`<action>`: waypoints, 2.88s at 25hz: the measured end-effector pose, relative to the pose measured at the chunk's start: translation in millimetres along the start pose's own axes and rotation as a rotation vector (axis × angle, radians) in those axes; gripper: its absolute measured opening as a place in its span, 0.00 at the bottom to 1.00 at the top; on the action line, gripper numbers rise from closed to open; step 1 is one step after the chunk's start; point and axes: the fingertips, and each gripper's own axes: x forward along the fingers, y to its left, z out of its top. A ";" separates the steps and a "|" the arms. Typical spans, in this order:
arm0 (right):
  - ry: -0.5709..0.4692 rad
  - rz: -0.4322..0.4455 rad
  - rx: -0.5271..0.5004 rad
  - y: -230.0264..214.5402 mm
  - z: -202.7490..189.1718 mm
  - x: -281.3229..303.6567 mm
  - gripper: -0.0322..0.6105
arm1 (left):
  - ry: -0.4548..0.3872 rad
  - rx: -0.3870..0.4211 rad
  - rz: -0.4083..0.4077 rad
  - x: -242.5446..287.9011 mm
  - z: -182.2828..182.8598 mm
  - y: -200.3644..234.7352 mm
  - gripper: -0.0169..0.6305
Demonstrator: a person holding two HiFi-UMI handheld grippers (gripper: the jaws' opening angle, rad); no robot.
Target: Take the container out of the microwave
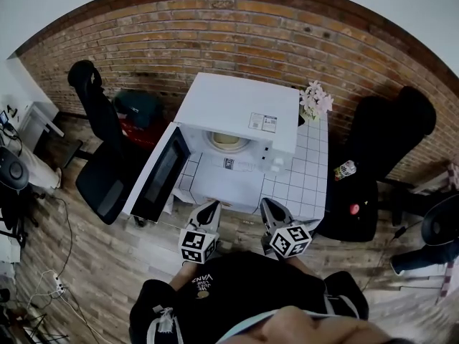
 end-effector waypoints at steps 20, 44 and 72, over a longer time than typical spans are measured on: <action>-0.053 -0.153 0.041 17.6 -4.3 76.8 0.06 | 0.009 -0.004 -0.150 33.9 13.0 82.9 0.04; -0.116 -0.306 0.044 -1.0 5.5 128.8 0.06 | -0.003 0.008 -0.257 68.7 31.2 115.9 0.04; -0.046 -0.263 0.068 -49.8 8.9 192.8 0.06 | -0.004 -0.067 -0.159 150.0 40.2 140.6 0.05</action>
